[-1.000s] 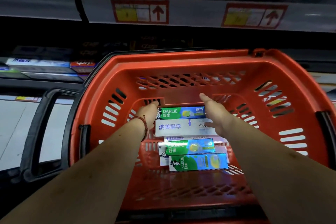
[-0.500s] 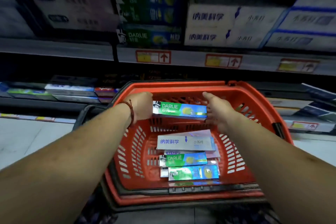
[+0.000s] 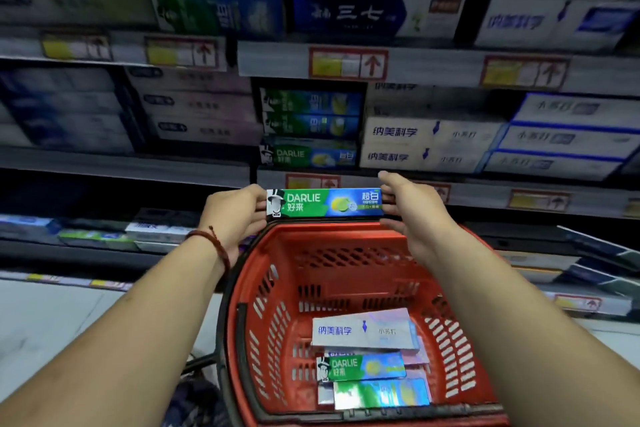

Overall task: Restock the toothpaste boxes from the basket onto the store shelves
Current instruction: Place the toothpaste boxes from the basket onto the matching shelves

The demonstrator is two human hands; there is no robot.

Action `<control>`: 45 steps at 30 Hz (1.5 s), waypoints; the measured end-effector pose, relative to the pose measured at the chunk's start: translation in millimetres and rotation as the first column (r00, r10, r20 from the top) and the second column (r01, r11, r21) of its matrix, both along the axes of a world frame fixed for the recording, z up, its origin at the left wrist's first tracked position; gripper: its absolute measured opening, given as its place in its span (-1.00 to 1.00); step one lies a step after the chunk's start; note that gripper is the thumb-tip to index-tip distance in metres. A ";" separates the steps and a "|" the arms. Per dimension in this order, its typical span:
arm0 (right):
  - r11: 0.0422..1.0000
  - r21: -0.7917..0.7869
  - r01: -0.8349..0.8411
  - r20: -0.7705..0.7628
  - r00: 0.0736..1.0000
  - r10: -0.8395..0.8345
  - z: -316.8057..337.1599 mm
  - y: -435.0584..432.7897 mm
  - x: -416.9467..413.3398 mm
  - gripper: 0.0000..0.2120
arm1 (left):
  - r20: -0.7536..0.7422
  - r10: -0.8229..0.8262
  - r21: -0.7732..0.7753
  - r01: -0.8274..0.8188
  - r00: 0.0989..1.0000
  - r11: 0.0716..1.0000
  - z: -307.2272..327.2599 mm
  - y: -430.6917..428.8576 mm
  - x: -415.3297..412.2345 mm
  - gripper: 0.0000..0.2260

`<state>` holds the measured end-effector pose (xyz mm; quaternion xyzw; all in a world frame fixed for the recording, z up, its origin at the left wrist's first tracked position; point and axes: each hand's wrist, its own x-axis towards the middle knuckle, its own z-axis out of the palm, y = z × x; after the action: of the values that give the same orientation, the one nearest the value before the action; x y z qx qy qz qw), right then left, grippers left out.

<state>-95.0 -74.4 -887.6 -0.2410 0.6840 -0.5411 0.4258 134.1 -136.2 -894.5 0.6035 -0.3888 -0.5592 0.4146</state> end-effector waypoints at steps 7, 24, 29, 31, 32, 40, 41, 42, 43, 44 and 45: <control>0.995 -0.095 -0.020 0.042 0.999 0.024 15.4 -6.1 12.5 -0.82 | -0.063 0.087 -0.149 -0.096 0.994 0.984 12.8 -13.8 -2.3 -0.89; 0.959 -0.278 -0.049 0.140 0.986 0.091 31.7 -47.2 10.1 -0.55 | -0.098 0.120 -0.372 -0.148 0.988 0.917 27.5 -68.2 -8.5 -0.72; 0.963 -0.264 -0.059 0.134 0.986 0.097 30.8 -55.0 7.8 -0.44 | -0.046 0.078 -0.358 -0.089 0.996 0.929 25.5 -82.7 -11.6 -0.67; 0.962 -0.261 -0.078 0.105 0.989 0.109 28.3 -58.3 5.3 -0.46 | 0.006 0.051 -0.313 -0.046 0.999 0.949 20.0 -85.7 -11.0 -0.63; 0.963 -0.252 -0.094 0.080 0.990 0.117 27.0 -59.8 4.8 -0.45 | 0.028 0.041 -0.297 -0.031 0.999 0.954 16.4 -85.7 -11.4 -0.63; 0.961 -0.241 -0.136 -0.055 0.990 0.127 8.4 -68.5 5.8 -0.56 | 0.155 0.028 -0.333 0.026 0.988 0.943 1.4 -77.0 -21.2 -0.63; 0.961 -0.241 -0.135 -0.052 0.991 0.127 8.0 -69.0 6.4 -0.56 | 0.157 0.017 -0.337 0.037 0.987 0.941 0.4 -76.1 -21.5 -0.62; 0.960 -0.244 -0.137 -0.048 0.990 0.129 7.8 -69.3 7.1 -0.55 | 0.159 0.004 -0.342 0.051 0.987 0.938 -0.7 -75.5 -21.8 -0.59; 0.960 -0.243 -0.137 -0.045 0.991 0.129 7.3 -69.5 7.7 -0.52 | 0.166 -0.008 -0.348 0.066 0.986 0.935 -0.7 -74.6 -22.3 -0.56; 0.961 -0.241 -0.134 -0.046 0.991 0.127 6.6 -69.7 8.7 -0.50 | 0.173 -0.014 -0.346 0.075 0.985 0.935 -1.7 -74.8 -22.4 -0.54; 0.962 -0.239 -0.131 -0.048 0.991 0.123 6.2 -69.4 9.5 -0.48 | 0.179 -0.014 -0.345 0.076 0.984 0.936 -3.1 -75.1 -22.8 -0.52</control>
<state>-85.5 -143.7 -881.4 -0.3431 0.6030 -0.5880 0.4159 111.3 -211.2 -897.5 0.5572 -0.5305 -0.4360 0.4669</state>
